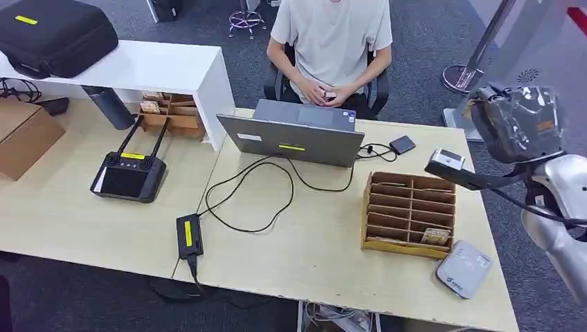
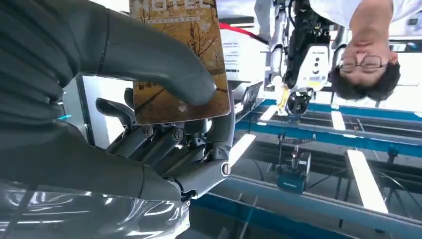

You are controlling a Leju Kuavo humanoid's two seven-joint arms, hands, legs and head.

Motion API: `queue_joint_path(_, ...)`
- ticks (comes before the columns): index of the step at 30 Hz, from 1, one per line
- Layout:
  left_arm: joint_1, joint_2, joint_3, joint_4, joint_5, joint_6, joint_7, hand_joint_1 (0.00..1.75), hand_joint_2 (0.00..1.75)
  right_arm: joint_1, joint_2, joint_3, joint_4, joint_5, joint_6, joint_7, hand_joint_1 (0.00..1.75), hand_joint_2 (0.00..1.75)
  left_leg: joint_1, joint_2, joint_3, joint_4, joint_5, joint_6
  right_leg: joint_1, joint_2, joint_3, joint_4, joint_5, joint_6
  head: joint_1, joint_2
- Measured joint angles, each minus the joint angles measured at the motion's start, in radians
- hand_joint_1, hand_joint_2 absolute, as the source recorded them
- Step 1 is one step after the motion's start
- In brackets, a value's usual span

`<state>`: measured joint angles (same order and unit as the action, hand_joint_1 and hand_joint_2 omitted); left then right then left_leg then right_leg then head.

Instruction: Pass the card to the sensor for recognition and then transmit it.

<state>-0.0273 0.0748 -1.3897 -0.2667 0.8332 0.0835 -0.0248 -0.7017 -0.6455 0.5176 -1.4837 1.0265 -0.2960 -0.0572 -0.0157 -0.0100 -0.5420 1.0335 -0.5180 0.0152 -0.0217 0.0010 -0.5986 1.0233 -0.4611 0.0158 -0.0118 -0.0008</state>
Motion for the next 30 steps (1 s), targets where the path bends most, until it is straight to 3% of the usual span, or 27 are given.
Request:
queue_joint_path(5, -0.013, 0.0, -0.024, 0.0, -0.031, -0.006, 0.007, 0.0, 1.75, -0.077, 0.05, 0.055, 0.093, 0.068, -0.063, 0.004, 1.75, 1.75, 0.0, 0.001, 0.0, 0.0, 0.0, 0.0, 0.0, 0.001, 0.0, 0.0, 0.0, 0.0, -0.001, 0.0)
queue_joint_path(9, -0.024, 0.0, -0.041, 0.0, -0.061, -0.015, 0.019, 0.0, 1.75, -0.157, 0.121, 0.119, 0.213, 0.127, -0.087, 0.013, 1.75, 1.75, 0.0, 0.0, 0.0, 0.0, 0.001, 0.0, 0.0, 0.001, 0.0, 0.0, 0.0, -0.001, -0.001, 0.0)
queue_joint_path(19, -0.042, 0.003, -0.059, 0.0, -0.129, -0.045, 0.036, 0.0, 1.75, -0.303, 0.287, 0.244, 0.476, 0.196, -0.073, 0.032, 1.75, 1.75, 0.0, 0.0, 0.0, 0.0, 0.001, -0.001, 0.0, 0.001, -0.001, 0.001, 0.001, -0.001, -0.001, 0.0)
queue_joint_path(30, -0.049, 0.003, -0.06, 0.0, -0.162, -0.055, 0.051, 0.0, 1.75, -0.342, 0.384, 0.303, 0.587, 0.211, -0.058, 0.052, 1.75, 1.75, 0.0, -0.001, -0.001, 0.0, 0.001, -0.001, 0.0, 0.0, -0.001, 0.0, 0.001, 0.0, 0.0, 0.0)
